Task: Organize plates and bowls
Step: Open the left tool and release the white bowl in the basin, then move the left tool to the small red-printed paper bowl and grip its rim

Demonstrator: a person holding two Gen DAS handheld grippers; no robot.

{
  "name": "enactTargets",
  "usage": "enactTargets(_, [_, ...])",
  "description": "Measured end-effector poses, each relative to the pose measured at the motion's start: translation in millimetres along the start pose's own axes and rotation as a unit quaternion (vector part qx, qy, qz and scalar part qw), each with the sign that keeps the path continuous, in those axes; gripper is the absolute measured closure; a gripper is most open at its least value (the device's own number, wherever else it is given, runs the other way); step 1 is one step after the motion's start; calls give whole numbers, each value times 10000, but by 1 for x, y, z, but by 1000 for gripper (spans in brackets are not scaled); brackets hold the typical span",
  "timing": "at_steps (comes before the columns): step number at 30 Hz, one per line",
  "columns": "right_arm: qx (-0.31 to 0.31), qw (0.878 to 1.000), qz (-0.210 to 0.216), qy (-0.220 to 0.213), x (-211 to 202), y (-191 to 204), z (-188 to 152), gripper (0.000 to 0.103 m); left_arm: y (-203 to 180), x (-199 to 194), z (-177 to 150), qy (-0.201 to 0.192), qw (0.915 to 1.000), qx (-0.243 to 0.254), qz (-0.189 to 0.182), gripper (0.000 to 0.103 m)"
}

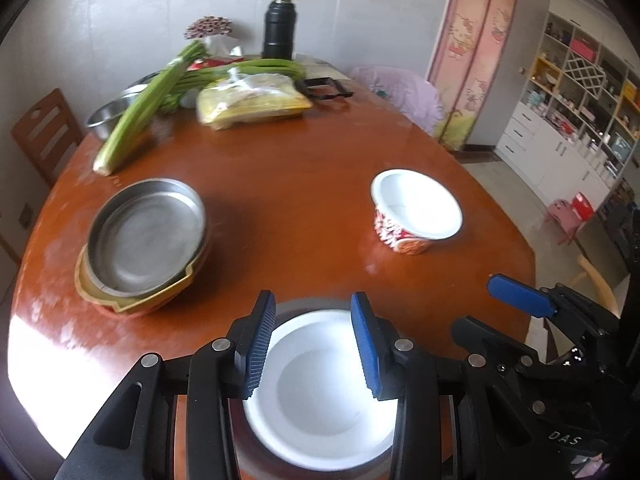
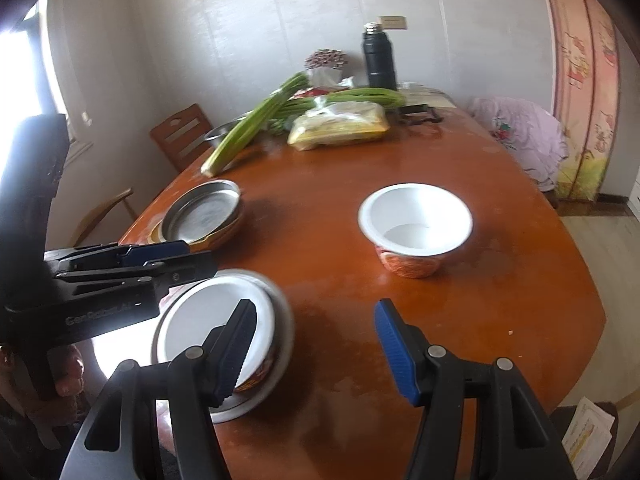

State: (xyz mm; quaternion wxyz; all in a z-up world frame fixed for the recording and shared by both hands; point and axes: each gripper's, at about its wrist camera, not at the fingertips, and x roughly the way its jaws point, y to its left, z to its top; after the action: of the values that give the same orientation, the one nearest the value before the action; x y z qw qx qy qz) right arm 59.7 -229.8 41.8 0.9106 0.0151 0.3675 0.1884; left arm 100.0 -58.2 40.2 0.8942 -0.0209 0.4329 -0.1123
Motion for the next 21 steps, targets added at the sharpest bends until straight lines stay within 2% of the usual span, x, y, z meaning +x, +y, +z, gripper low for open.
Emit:
enactTargets(17, [510,9978,-387,-159,5,-59,21,42,-48,40,57,61,9984,469,-308,63])
enactTargets(21, [561,9973,-471,-103,14,-71,27,42,-54,53,68,91,9984,517,-217,63])
